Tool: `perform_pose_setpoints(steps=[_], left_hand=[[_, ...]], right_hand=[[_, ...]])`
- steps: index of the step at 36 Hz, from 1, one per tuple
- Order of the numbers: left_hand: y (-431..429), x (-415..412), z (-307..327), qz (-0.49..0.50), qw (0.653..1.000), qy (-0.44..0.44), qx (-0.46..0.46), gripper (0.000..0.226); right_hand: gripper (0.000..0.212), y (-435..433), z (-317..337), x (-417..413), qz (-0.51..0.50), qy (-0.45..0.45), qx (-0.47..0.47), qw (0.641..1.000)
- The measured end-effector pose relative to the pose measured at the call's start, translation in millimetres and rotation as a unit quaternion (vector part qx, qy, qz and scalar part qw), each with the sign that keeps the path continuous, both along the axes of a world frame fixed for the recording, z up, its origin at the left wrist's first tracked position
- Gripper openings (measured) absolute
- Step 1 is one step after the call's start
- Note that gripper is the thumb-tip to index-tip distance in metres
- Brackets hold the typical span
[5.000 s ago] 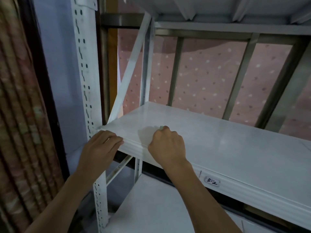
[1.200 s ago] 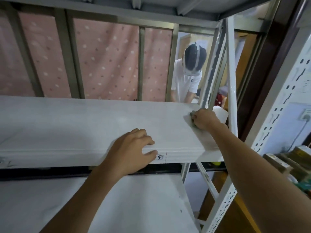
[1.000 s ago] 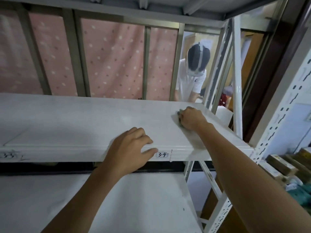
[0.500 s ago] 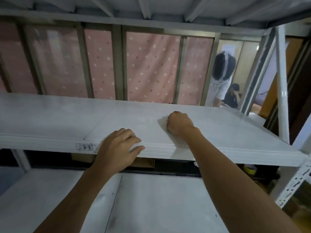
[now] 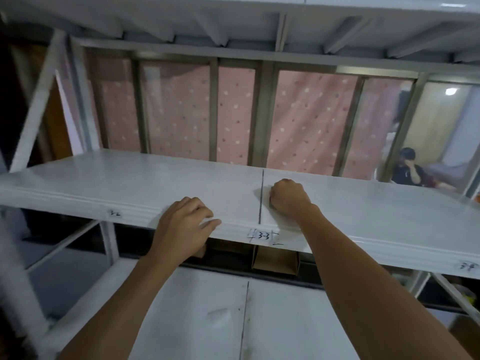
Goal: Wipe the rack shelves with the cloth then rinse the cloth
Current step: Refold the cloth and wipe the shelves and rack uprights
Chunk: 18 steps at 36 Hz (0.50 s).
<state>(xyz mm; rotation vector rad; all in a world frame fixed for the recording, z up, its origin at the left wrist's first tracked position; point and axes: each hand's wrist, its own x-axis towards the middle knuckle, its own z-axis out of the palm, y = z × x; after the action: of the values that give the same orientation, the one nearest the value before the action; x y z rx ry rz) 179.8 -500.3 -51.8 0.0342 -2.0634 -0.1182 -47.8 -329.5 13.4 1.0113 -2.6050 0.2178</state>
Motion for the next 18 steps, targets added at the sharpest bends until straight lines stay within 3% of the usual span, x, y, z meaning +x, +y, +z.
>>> perform_pose_setpoints(steps=[7, 11, 18], left_hand=[[-58.1, 37.1, -2.7, 0.03, 1.0, -0.007, -0.003, 0.012], [-87.7, 50.6, -3.0, 0.048, 0.999, -0.014, -0.013, 0.014], [-134.9, 74.1, -5.5, 0.061, 0.998, -0.005, -0.016, 0.014]], right_hand=[[0.017, -68.6, 6.0, 32.3, -0.009, -0.03, 0.017, 0.999], [0.028, -112.1, 3.7, 53.8, 0.016, -0.024, 0.008, 1.0], [0.018, -185.1, 8.6, 81.3, 0.03, -0.01, 0.023, 0.999]])
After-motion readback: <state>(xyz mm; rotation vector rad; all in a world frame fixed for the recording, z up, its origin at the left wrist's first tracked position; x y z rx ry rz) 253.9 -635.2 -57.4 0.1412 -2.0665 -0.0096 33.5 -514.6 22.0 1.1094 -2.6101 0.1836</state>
